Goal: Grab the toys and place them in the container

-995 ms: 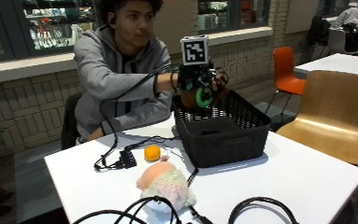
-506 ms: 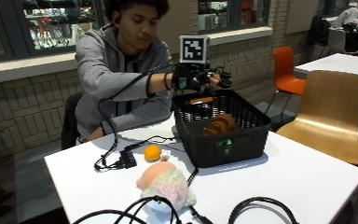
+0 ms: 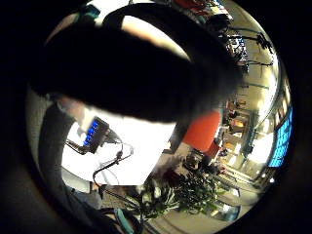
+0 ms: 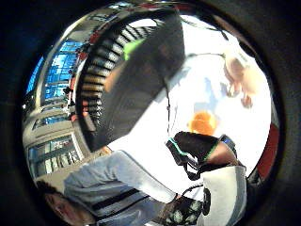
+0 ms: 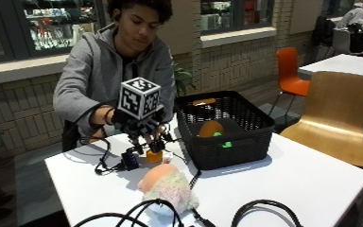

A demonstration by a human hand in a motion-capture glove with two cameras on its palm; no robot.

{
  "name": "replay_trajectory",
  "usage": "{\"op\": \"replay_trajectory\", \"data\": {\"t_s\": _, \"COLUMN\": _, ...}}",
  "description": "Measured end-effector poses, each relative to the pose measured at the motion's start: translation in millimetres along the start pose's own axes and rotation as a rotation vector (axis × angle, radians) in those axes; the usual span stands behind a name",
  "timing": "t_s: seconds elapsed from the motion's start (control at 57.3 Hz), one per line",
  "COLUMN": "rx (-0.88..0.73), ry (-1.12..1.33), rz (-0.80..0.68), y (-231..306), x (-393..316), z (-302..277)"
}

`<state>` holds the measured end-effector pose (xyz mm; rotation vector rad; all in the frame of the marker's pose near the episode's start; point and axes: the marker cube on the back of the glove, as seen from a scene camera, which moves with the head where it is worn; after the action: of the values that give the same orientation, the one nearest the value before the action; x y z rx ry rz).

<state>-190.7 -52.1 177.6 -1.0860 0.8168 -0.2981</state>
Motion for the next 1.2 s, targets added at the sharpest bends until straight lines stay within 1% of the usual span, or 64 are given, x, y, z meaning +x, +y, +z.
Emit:
{"op": "replay_trajectory", "data": {"t_s": 0.087, "rx": -0.064, "ry": 0.053, "rz": 0.006, "y": 4, "x": 0, "z": 33}}
{"op": "replay_trajectory", "data": {"t_s": 0.192, "rx": -0.117, "ry": 0.066, "rz": 0.019, "y": 1, "x": -2, "z": 55}}
{"op": "replay_trajectory", "data": {"t_s": 0.332, "rx": -0.131, "ry": 0.059, "rz": 0.031, "y": -6, "x": -2, "z": 68}}
{"op": "replay_trajectory", "data": {"t_s": 0.471, "rx": -0.152, "ry": -0.02, "rz": 0.01, "y": -10, "x": -5, "z": 75}}
{"op": "replay_trajectory", "data": {"t_s": 0.558, "rx": -0.126, "ry": -0.023, "rz": -0.002, "y": -12, "x": -7, "z": 76}}
{"op": "replay_trajectory", "data": {"t_s": 0.681, "rx": 0.001, "ry": 0.023, "rz": -0.016, "y": -13, "x": -13, "z": 72}}
{"op": "replay_trajectory", "data": {"t_s": 0.785, "rx": 0.083, "ry": 0.071, "rz": -0.049, "y": -14, "x": -16, "z": 63}}
{"op": "replay_trajectory", "data": {"t_s": 0.96, "rx": 0.161, "ry": -0.024, "rz": -0.114, "y": -1, "x": -34, "z": 37}}
{"op": "replay_trajectory", "data": {"t_s": 1.082, "rx": 0.284, "ry": -0.107, "rz": -0.191, "y": -1, "x": -59, "z": -31}}
{"op": "replay_trajectory", "data": {"t_s": 1.152, "rx": 0.352, "ry": -0.094, "rz": -0.277, "y": 6, "x": -93, "z": -60}}
{"op": "replay_trajectory", "data": {"t_s": 1.204, "rx": 0.372, "ry": -0.056, "rz": -0.379, "y": 11, "x": -122, "z": -77}}
